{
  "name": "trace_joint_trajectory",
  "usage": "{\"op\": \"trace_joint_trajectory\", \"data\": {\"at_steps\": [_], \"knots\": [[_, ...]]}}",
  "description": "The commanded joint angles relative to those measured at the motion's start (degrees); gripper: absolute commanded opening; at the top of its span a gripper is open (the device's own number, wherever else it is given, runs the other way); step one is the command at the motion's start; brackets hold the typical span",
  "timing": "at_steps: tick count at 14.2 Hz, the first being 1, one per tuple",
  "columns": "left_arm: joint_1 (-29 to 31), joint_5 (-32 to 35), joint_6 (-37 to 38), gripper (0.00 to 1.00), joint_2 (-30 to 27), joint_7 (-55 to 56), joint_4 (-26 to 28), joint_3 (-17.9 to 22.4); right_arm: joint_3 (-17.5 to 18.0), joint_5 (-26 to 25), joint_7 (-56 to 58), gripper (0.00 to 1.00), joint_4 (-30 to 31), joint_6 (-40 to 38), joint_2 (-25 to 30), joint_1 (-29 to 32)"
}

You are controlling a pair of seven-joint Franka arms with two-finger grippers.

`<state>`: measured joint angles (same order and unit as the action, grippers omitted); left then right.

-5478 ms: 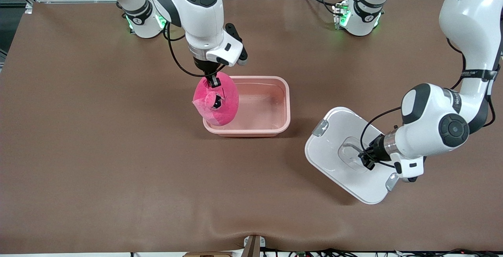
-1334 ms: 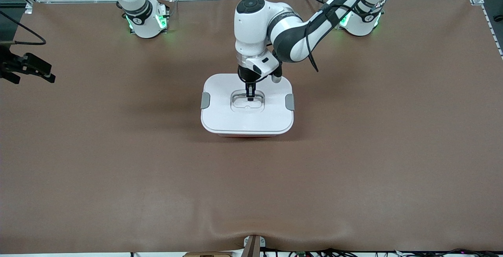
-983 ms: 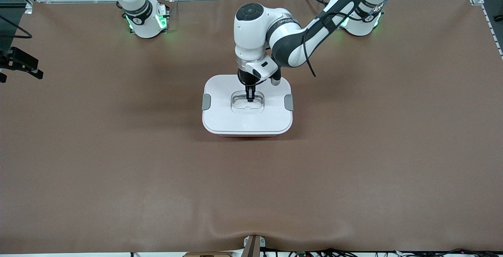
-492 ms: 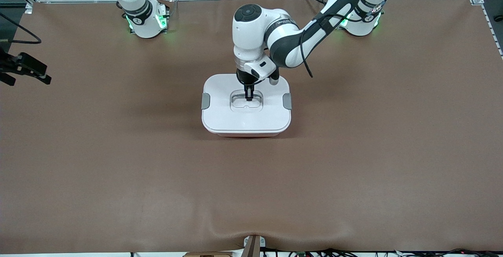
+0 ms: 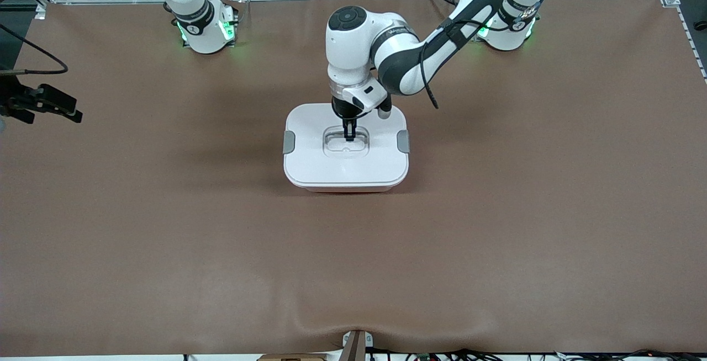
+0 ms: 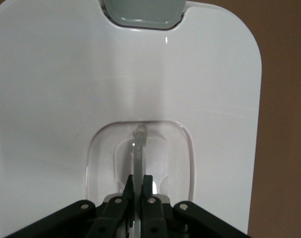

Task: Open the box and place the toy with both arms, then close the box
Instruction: 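Lower the lid onto the box and press it down with the left gripper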

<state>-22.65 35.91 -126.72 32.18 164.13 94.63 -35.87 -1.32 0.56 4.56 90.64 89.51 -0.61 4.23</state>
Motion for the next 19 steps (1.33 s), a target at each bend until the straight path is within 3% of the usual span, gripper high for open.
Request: {"op": "trace_joint_trajectory", "data": {"at_steps": [1, 10, 14, 17, 19], "knots": [[-1.7, 5.7, -1.1, 0.00, 0.7, 23.3, 0.5, -0.2, 0.6, -1.4, -0.5, 1.00, -0.8, -0.8, 0.1, 1.5], [-2.0, 6.5, -1.1, 0.00, 1.3, 24.2, 0.2, -0.2, 0.9, -3.3, -0.5, 1.00, -2.1, -0.8, 0.4, 0.9], [-2.0, 6.8, -1.1, 0.00, 1.8, 24.2, -0.2, -0.1, 1.1, -1.8, -0.7, 1.00, -2.1, 0.2, 0.1, 0.6], [-2.0, 7.8, -1.1, 0.00, 3.5, 24.2, -1.3, 0.1, 1.0, 2.2, -0.7, 1.00, -2.1, 1.0, 0.2, 0.9], [-2.0, 8.5, -1.1, 0.00, 3.7, 24.1, -1.0, 0.1, 1.1, 1.6, -0.5, 1.00, -2.2, 0.9, 0.2, 0.5]]}}
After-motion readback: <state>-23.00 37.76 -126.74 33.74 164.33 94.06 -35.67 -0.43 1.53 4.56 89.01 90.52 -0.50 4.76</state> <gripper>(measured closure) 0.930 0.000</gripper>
